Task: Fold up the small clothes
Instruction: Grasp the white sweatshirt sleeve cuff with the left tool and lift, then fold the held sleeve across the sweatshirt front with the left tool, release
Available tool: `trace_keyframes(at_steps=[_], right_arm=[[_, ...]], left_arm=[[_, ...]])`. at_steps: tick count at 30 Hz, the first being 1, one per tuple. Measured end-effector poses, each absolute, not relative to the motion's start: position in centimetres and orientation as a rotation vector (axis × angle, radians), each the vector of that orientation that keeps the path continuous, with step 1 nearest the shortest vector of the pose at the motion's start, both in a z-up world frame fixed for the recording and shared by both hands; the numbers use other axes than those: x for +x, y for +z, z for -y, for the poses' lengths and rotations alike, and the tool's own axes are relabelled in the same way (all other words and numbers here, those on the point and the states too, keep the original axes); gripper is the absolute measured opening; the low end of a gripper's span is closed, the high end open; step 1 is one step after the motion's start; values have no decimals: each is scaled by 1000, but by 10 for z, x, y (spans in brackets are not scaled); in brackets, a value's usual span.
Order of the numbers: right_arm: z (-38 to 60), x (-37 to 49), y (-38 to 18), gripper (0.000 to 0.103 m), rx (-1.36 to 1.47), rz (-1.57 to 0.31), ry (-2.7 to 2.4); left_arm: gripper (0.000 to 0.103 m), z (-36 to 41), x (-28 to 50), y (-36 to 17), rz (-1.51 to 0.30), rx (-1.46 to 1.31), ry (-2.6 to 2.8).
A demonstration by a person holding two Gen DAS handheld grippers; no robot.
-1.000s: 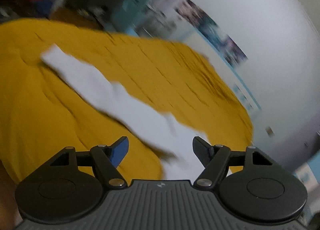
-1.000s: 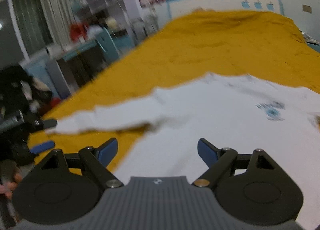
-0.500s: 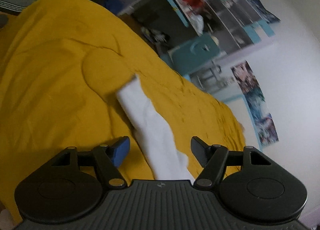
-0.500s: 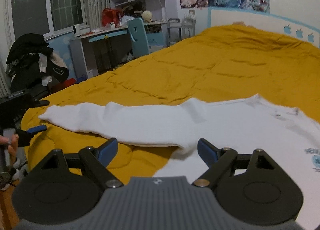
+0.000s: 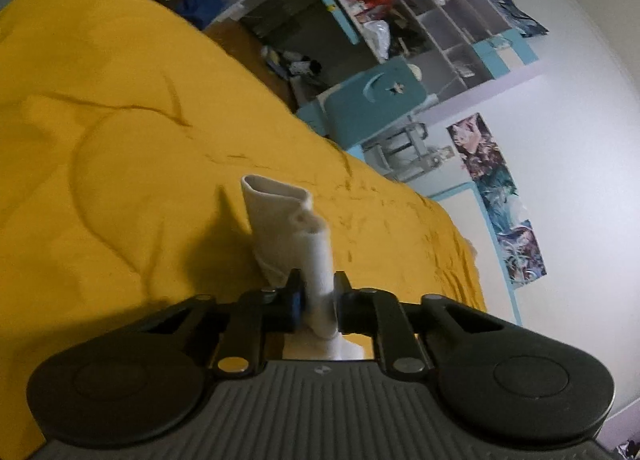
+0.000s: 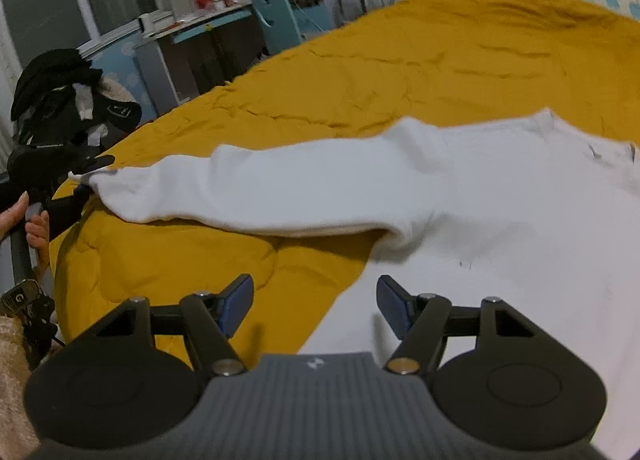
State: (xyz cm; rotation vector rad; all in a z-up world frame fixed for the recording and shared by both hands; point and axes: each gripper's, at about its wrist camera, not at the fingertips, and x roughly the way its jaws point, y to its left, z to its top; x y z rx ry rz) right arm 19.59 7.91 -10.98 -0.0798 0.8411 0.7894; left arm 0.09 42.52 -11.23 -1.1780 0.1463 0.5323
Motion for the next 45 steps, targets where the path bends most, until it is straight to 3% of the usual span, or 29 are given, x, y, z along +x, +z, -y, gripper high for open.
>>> trace_keyframes(at_steps=[2, 7, 18, 24, 28, 29, 31, 32, 34, 35, 36, 38, 41, 45], right_arm=[[-72, 194, -105, 68, -74, -838, 782], [-49, 196, -94, 72, -56, -800, 756], [90, 208, -85, 75, 110, -785, 537], [175, 213, -98, 75, 206, -820, 373], [221, 209, -106, 75, 240, -829, 270], [233, 209, -109, 76, 253, -832, 246], [256, 208, -112, 76, 279, -837, 201], [264, 208, -114, 76, 289, -838, 179], [279, 208, -115, 76, 311, -825, 142], [285, 209, -114, 76, 326, -811, 131], [290, 211, -113, 76, 345, -796, 129], [300, 221, -112, 76, 373, -774, 146], [301, 240, -108, 76, 412, -767, 150], [293, 262, -113, 75, 559, -811, 166]], left_arm=[[8, -421, 9, -102, -134, -1163, 501], [7, -390, 43, -62, -108, -1083, 345], [7, -198, 189, 18, -197, -959, -274], [7, -72, 262, -3, -367, -944, -494], [8, -8, 306, -51, -544, -939, -558], [14, 6, 315, -69, -614, -942, -556], [39, 25, 326, -102, -798, -940, -497], [44, 33, 335, -111, -891, -906, -454], [44, 38, 334, -116, -956, -803, -384], [52, 35, 329, -112, -946, -760, -363], [69, 29, 321, -107, -929, -735, -337], [92, 13, 302, -93, -873, -725, -283], [98, -25, 275, -64, -736, -703, -148], [100, -71, 251, -56, -848, -474, -66]])
